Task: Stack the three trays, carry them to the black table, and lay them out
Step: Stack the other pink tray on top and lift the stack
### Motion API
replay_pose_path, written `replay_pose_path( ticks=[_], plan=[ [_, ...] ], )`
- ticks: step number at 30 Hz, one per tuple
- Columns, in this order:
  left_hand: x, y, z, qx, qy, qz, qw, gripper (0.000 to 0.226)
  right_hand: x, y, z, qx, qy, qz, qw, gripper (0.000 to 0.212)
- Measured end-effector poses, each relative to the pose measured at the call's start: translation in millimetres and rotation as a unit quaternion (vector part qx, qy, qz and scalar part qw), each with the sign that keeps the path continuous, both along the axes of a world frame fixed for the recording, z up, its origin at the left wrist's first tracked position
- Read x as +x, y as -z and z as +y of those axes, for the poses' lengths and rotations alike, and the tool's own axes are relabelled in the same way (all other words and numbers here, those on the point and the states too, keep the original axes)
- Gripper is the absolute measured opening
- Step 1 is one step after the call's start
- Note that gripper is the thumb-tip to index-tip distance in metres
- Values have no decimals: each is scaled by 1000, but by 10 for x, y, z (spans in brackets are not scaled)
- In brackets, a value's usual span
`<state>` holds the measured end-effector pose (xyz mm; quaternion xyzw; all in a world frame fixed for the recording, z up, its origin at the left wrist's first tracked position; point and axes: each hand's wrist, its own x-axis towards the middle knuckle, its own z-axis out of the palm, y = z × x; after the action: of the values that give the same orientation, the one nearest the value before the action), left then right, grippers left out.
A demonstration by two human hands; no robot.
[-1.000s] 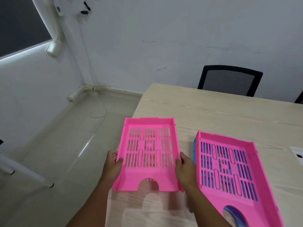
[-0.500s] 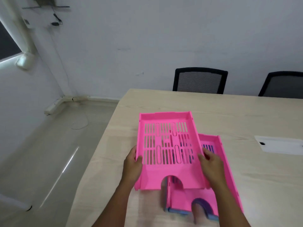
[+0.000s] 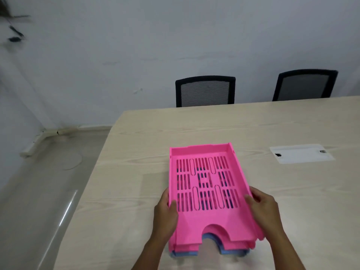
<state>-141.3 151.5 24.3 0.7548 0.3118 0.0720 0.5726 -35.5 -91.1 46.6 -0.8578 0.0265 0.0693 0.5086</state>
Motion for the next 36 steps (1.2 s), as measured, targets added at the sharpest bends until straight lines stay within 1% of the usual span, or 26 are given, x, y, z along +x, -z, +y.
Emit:
replay_pose_path(
  ticks=[5,13,16,19,21,22,25,27,29,31,34,36],
  plan=[
    [-2,7,13,22,1,15,1000,43,-11,114,-19,1,1,22,1000,35],
    [-9,-2,-4,33,-4,37,999,38,29,157,21,5,9,33,999,34],
    [-4,-32,-37,36,1,31,999,36,98,161,-13,6,9,47,999,32],
    [-6,13,-24,23,-13,20,999,38,140,169,-47,15,5,65,998,27],
    [26,85,42,-4,-27,18,999,47,155,166,-47,28,7,65,997,19],
    [59,110,82,-26,-35,20,999,54,172,174,-46,36,11,67,997,19],
    [219,220,230,-115,-55,30,991,89,269,274,-68,80,7,109,991,42],
    [322,344,321,-171,-62,37,983,100,331,399,-91,115,-14,156,981,53],
    [404,648,439,-208,-47,50,976,101,357,494,-93,163,-38,212,963,55],
    [399,732,472,-238,-32,70,968,98,358,516,-92,201,-63,250,945,55],
    [321,450,374,-267,-7,80,960,80,369,550,-119,223,-85,273,932,58],
    [301,402,352,-280,10,78,957,74,359,577,-129,230,-84,290,925,65]
  ],
)
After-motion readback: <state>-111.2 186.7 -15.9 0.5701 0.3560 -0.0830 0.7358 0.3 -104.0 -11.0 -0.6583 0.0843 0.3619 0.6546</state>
